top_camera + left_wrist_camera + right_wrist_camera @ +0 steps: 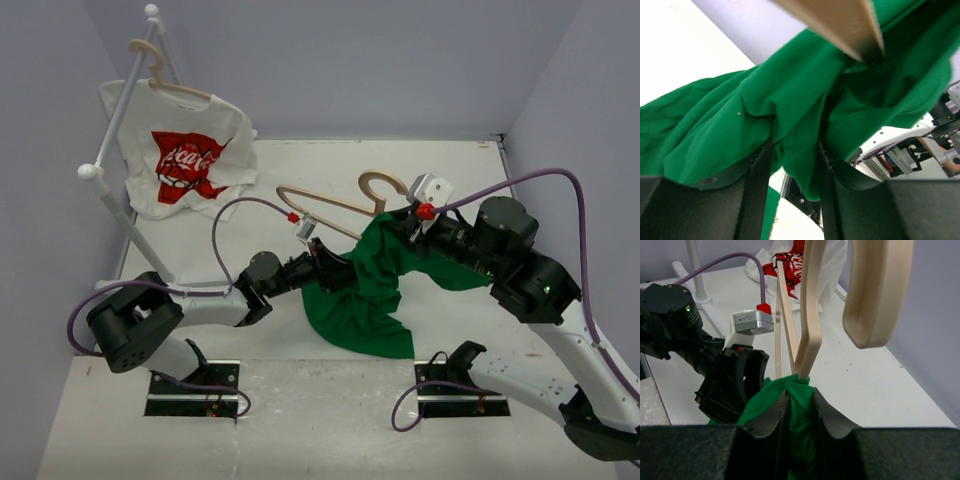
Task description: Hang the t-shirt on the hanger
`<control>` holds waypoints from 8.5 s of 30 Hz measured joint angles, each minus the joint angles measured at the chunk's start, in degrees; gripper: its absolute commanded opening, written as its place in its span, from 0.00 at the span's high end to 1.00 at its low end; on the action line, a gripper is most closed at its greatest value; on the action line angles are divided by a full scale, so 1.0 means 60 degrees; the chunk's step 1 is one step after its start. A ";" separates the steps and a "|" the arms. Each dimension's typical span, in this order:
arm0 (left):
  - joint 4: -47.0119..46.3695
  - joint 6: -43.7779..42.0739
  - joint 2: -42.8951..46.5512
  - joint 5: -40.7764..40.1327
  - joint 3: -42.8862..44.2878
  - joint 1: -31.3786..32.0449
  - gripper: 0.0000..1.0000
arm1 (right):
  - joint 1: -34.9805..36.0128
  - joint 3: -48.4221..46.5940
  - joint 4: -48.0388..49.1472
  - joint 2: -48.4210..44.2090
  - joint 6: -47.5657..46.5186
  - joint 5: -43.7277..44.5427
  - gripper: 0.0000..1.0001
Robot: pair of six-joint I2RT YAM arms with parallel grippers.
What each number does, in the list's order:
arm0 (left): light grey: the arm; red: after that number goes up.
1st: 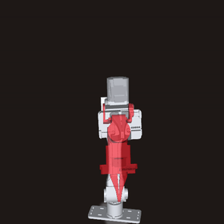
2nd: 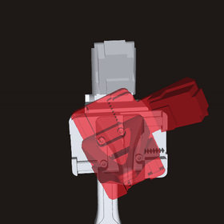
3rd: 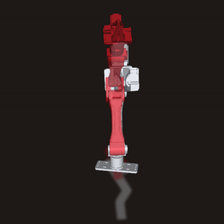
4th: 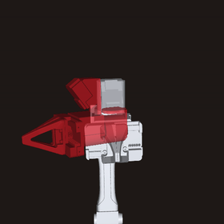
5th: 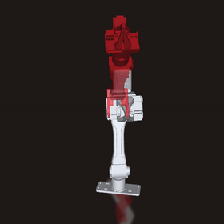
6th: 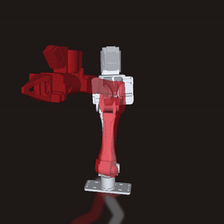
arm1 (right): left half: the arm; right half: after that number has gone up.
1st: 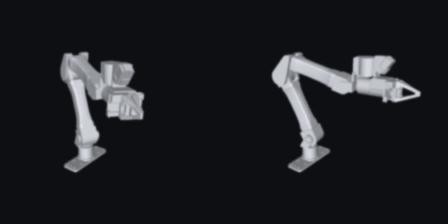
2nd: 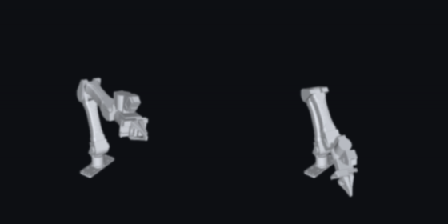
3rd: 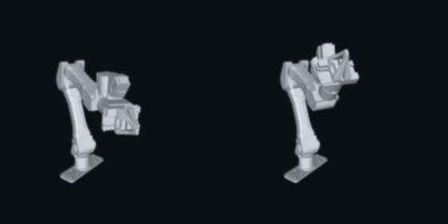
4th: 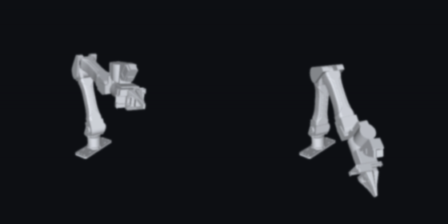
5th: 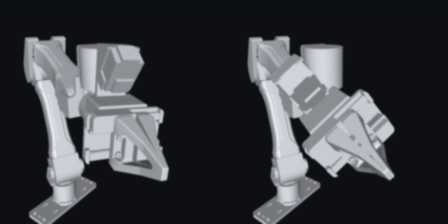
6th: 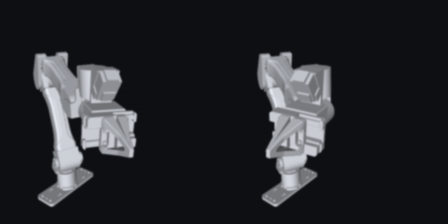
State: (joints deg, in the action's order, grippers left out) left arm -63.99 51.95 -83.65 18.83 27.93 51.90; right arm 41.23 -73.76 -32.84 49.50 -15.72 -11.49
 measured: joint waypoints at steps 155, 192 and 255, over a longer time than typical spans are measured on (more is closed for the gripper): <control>1.2926 -0.7384 0.2661 0.3847 0.8989 -0.1021 1.00 | -0.1972 0.1132 0.1768 0.0968 0.0401 -0.7835 0.17; 1.2335 -0.5885 -0.1243 -1.1505 1.3777 -0.0813 1.00 | 0.5064 0.0637 0.2294 0.3655 0.6906 0.5737 1.00; 1.7337 -0.8392 0.3587 0.0186 1.0210 -0.2517 1.00 | -0.2331 0.2641 0.3058 0.2906 0.0171 -0.1189 0.62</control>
State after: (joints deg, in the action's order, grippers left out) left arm 40.03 1.60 -62.13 19.95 89.19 36.80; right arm 27.25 -57.91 -14.49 66.93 -14.70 -18.62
